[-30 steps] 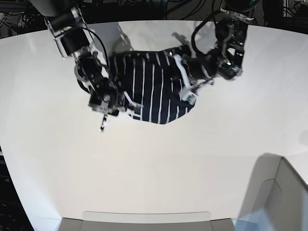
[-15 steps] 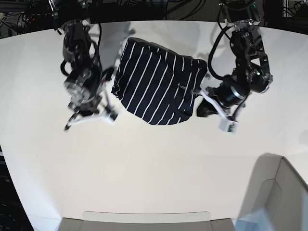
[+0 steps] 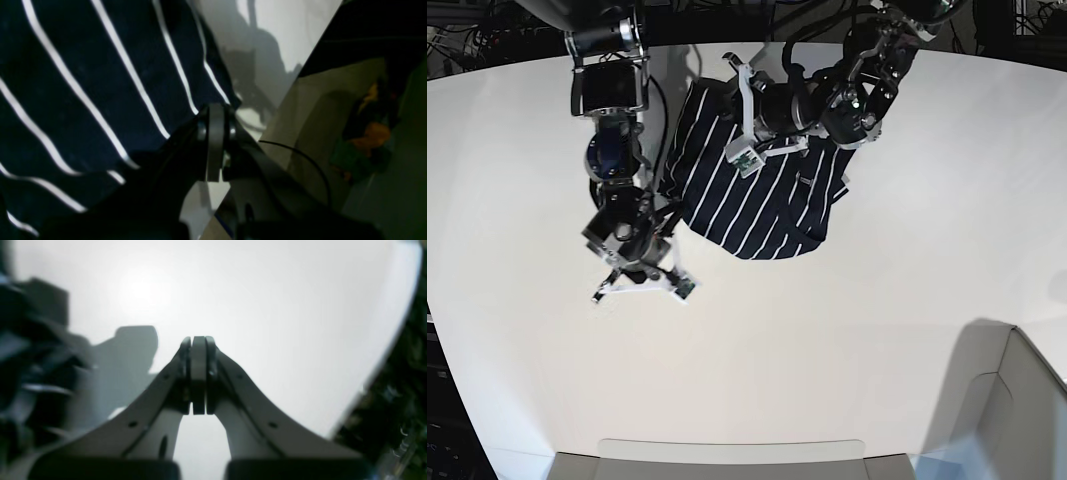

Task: Fold the T-shirt properly
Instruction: 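Grasp the folded bundle with both grippers and lift it, then carry the bundle with the left gripper toward the table corner and lower it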

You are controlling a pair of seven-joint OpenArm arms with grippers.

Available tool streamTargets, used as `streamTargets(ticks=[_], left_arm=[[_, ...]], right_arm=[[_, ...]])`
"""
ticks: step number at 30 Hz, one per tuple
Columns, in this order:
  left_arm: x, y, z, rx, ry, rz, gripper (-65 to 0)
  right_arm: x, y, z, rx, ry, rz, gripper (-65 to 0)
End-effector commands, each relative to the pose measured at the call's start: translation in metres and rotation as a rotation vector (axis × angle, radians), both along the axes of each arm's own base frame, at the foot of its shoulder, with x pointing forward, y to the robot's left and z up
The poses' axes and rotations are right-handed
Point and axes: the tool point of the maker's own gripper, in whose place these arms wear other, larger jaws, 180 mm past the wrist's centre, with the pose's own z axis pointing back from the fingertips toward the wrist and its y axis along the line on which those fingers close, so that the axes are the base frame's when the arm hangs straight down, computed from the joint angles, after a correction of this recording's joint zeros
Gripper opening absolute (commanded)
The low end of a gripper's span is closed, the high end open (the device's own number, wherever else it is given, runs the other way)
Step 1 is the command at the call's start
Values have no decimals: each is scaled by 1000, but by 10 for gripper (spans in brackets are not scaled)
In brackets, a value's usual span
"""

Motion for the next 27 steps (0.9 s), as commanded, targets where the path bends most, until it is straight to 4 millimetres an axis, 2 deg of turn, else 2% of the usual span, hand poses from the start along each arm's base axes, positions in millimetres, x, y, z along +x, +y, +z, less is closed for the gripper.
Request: streamTargets(ticks=[1, 4, 6, 9, 12, 13, 16, 20, 22, 24, 27], left_arm=[[4, -7, 11, -43, -21, -1, -650], [5, -7, 11, -42, -23, -3, -650], [5, -5, 3, -26, 1, 3, -650], [1, 5, -31, 34, 102, 30, -650], [15, 14, -51, 54, 129, 84, -650], [19, 21, -58, 69, 146, 127, -650], [47, 62, -69, 117, 184, 357, -650], [92, 123, -59, 95, 166, 625, -650], [110, 142, -49, 73, 137, 705, -650], [140, 155, -27, 43, 71, 750, -650], [158, 160, -11, 25, 28, 766, -650]], right_arm=[[6, 7, 4, 6, -12, 21, -650], [-1, 30, -16, 38, 48, 57, -650], [-4, 35, -22, 35, 69, 73, -650], [-21, 41, -36, 18, 106, 107, -650], [-40, 45, -51, -18, 148, 156, -650], [-47, 47, -57, -34, 163, 180, -650], [-74, 50, -70, -72, 194, 246, -650], [-112, 73, -65, -46, 174, 327, -650], [-132, 93, -60, -21, 165, 384, -650], [-152, 115, -55, 3, 156, 457, -650], [-154, 127, -43, 26, 122, 482, -650]])
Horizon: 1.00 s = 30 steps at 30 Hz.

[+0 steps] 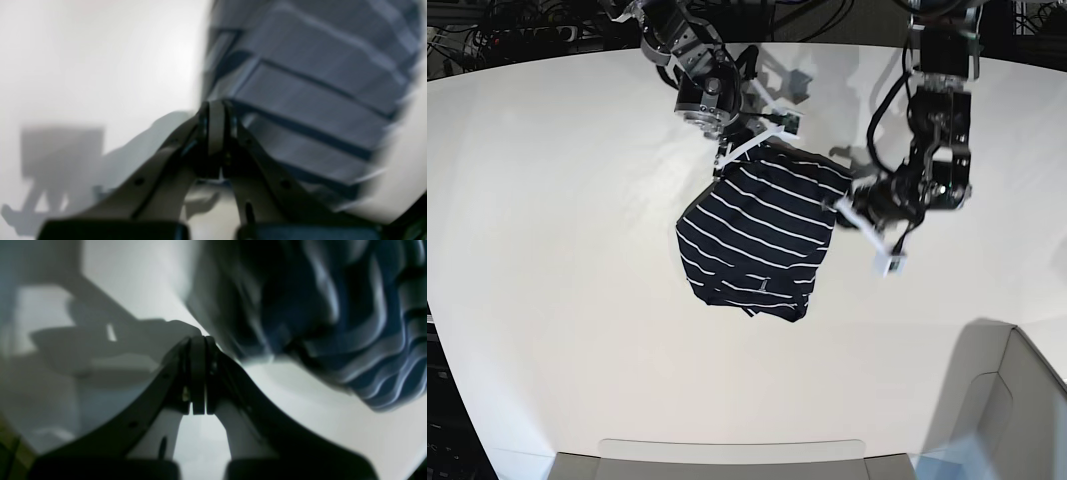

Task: Fold the T-shirt properly
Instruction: 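Carry the bundle with the left gripper toward the table corner and lower it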

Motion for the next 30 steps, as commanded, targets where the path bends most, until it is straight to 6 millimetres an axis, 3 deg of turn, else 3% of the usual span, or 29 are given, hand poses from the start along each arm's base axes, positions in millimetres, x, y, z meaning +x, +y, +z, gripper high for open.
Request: streamTargets(ticks=[1, 4, 8, 11, 13, 16, 18, 22, 25, 30], left_arm=[[5, 1, 10, -9, -29, -1, -650], [5, 2, 10, -11, -34, 8, -650], [6, 4, 19, -43, -65, 48, -650], [9, -18, 47, -115, -154, 64, -650], [11, -43, 65, -167, -223, 46, -650], [9, -73, 73, -201, -295, 11, -650], [7, -92, 71, -225, -328, -9, -650], [9, -101, 47, -205, -361, -3, -650], [7, -104, 10, -142, -344, 0, -650], [-2, -85, -54, -18, -296, 31, -650]], right_arm=[[19, -4, 17, -1, -68, -10, -650], [43, -29, 43, 25, -151, -114, -650], [83, -90, 83, 33, -286, -326, -650], [110, -162, 107, 10, -369, -563, -650], [119, -210, 123, 14, -418, -732, -650], [122, -253, 139, 12, -471, -872, -650], [121, -265, 143, 20, -491, -904, -650], [126, -259, 146, 133, -570, -851, -650], [125, -242, 143, 215, -601, -784, -650], [119, -232, 136, 251, -591, -764, -650]])
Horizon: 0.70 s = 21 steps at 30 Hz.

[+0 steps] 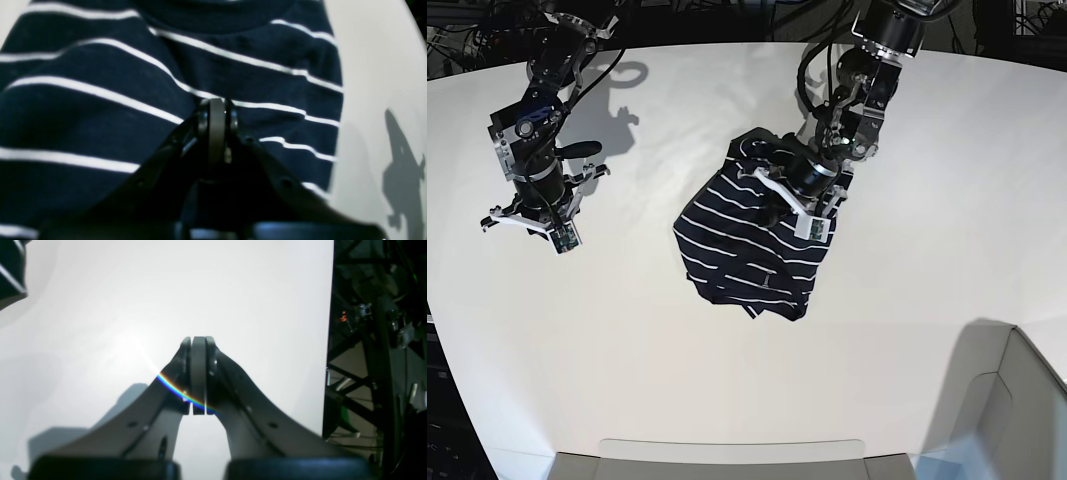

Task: Fold the T-shirt properly
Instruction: 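Carry the bundle with the left gripper toward the table corner and lower it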

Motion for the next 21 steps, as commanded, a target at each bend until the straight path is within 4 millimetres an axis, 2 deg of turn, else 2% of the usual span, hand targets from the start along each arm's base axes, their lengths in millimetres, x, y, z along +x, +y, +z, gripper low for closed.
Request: streamTargets(ticks=[1, 6, 10, 13, 16, 21], left_arm=[[-7, 11, -23, 64, 70, 15, -650], [-22, 33, -66, 99, 137, 76, -650], [-30, 78, -88, 176, 146, 123, -650], [-38, 123, -99, 219, 173, 203, -650], [-36, 161, -96, 220, 172, 292, -650], [-28, 204, -77, 185, 121, 317, -650]], right_arm=[[6, 2, 13, -4, -45, 20, -650], [5, 0, 12, -5, -42, 17, -650], [6, 2, 12, -4, -42, 23, -650], [6, 3, 12, -3, -42, 23, -650], [6, 3, 12, -3, -42, 23, -650], [7, 5, 13, 2, -46, 26, -650]])
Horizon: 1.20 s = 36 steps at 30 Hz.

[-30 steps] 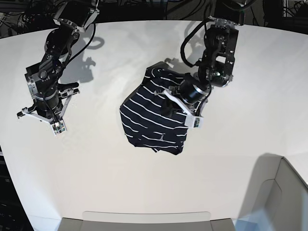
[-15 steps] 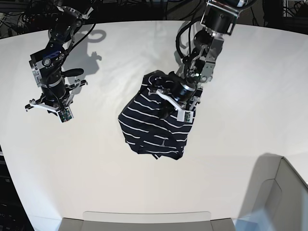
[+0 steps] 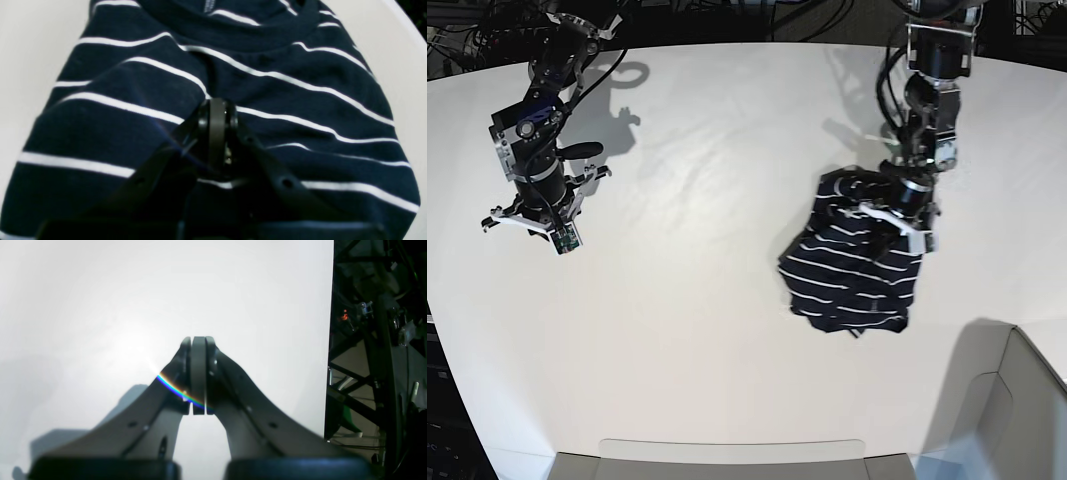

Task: Fold the T-shirt properly
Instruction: 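Carry the bundle with the left gripper toward the table corner and lower it, then open the left gripper and raise both grippers away from the bundle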

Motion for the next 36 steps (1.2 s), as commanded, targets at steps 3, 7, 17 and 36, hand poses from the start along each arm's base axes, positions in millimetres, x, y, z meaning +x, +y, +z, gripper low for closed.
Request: streamTargets(ticks=[3, 7, 17, 36], left_arm=[[-31, 32, -31, 88, 211, -6, -650], [-29, 41, -25, 106, 218, -30, -650], [13, 34, 93, 169, -120, -52, -650], [-91, 54, 123, 201, -134, 89, -650]], right_arm=[[7, 4, 13, -1, -45, 24, -650], [7, 4, 13, -1, -45, 24, -650], [16, 12, 24, 50, -95, 41, -650], [-34, 48, -9, 180, -7, 71, -650]])
